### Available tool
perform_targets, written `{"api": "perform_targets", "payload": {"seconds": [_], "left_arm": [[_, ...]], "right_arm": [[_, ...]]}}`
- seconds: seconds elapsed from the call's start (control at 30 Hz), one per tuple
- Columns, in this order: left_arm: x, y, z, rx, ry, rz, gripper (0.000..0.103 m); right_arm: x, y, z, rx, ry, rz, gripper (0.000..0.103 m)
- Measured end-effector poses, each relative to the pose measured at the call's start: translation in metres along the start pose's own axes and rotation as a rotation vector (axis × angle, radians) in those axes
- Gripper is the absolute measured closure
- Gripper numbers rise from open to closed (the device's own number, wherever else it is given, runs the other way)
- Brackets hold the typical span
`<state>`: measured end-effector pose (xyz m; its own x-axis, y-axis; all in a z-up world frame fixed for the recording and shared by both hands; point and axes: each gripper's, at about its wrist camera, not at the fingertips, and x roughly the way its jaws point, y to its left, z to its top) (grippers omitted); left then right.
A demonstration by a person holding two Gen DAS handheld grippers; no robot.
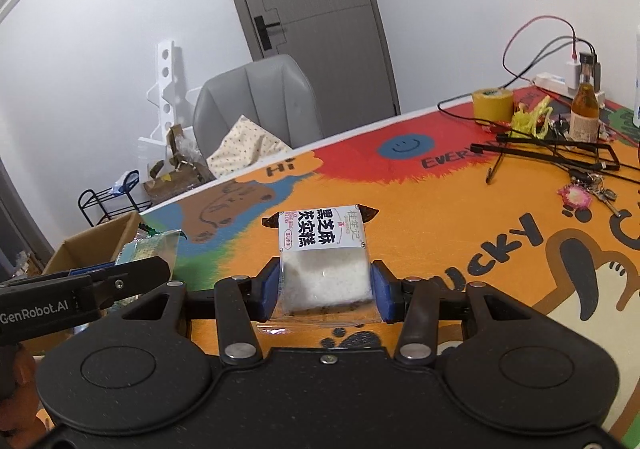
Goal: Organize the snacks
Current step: 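Carry the bread packet and white cake over the cardboard box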
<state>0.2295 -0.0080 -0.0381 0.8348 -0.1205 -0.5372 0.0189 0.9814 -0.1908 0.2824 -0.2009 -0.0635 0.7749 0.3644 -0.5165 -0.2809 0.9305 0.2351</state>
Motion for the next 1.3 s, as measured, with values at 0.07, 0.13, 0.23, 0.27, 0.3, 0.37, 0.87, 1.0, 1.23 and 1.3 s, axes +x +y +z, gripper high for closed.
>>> {"api": "perform_targets", "payload": {"seconds": [0.07,0.13,0.23,0.27,0.3,0.37,0.87,1.0,1.23,1.3], "left_arm": [[-0.01,0.004,-0.001,0.005,-0.017,-0.001,0.057],[-0.018,0.009,0.0,0.002,-0.027,0.0,0.057],[-0.031,0.018,0.0,-0.004,-0.046,0.006,0.057],[-0.036,0.021,0.0,-0.006,-0.053,0.009,0.057],[-0.04,0.024,0.0,-0.007,-0.058,0.014,0.057],[-0.047,0.031,0.0,-0.013,-0.066,0.023,0.057],[-0.082,0.09,0.004,-0.053,-0.109,0.14,0.057],[-0.083,0.107,0.005,-0.078,-0.11,0.167,0.057],[-0.078,0.134,0.007,-0.101,-0.099,0.207,0.057],[-0.076,0.141,0.009,-0.111,-0.095,0.21,0.057]], "right_arm": [[-0.005,0.007,-0.001,-0.007,-0.011,0.004,0.058],[-0.01,0.014,-0.001,-0.015,-0.019,0.005,0.058],[-0.016,0.022,-0.002,-0.014,-0.027,0.022,0.058],[-0.017,0.026,-0.002,-0.015,-0.03,0.027,0.058],[-0.018,0.03,-0.002,-0.02,-0.033,0.03,0.058],[-0.019,0.038,-0.002,-0.029,-0.037,0.038,0.058],[-0.023,0.091,0.002,-0.104,-0.057,0.144,0.058],[-0.018,0.106,0.003,-0.121,-0.053,0.166,0.058],[-0.005,0.126,0.005,-0.14,-0.04,0.198,0.058],[-0.001,0.132,0.006,-0.146,-0.036,0.205,0.058]]}}
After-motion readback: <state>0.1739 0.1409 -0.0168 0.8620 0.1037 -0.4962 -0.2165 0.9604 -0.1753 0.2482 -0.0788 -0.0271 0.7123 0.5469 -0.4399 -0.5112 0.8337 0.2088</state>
